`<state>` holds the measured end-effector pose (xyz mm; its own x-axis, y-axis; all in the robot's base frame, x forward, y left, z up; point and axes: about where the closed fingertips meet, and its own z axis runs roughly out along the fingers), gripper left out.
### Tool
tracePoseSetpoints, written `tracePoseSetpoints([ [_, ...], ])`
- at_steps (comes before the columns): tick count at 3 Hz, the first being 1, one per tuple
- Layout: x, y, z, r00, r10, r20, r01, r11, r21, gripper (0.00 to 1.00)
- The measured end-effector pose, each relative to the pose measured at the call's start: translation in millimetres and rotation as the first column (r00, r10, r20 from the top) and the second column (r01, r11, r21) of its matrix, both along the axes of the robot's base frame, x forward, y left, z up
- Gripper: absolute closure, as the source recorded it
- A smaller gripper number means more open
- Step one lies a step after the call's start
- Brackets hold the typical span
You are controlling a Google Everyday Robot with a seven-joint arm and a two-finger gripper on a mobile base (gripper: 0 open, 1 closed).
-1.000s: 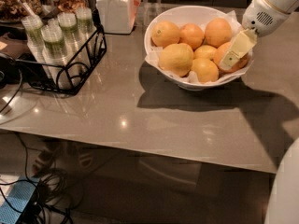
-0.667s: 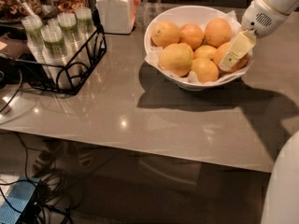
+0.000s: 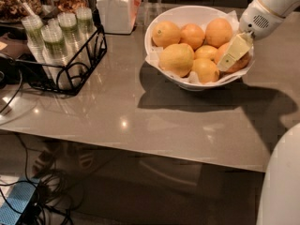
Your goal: Pick orange from white bowl
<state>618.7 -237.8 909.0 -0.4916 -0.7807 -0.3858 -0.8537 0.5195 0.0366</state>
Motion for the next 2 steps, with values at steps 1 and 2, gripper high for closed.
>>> tracePoseSetpoints([
  [1, 0.8, 3.9, -3.6, 0.9999, 0.012, -0.010, -0.012, 1.000, 0.004, 0.47],
  [2, 1.2, 6.8, -6.8, 0.9996, 0.023, -0.018, -0.022, 1.000, 0.005, 0.70],
])
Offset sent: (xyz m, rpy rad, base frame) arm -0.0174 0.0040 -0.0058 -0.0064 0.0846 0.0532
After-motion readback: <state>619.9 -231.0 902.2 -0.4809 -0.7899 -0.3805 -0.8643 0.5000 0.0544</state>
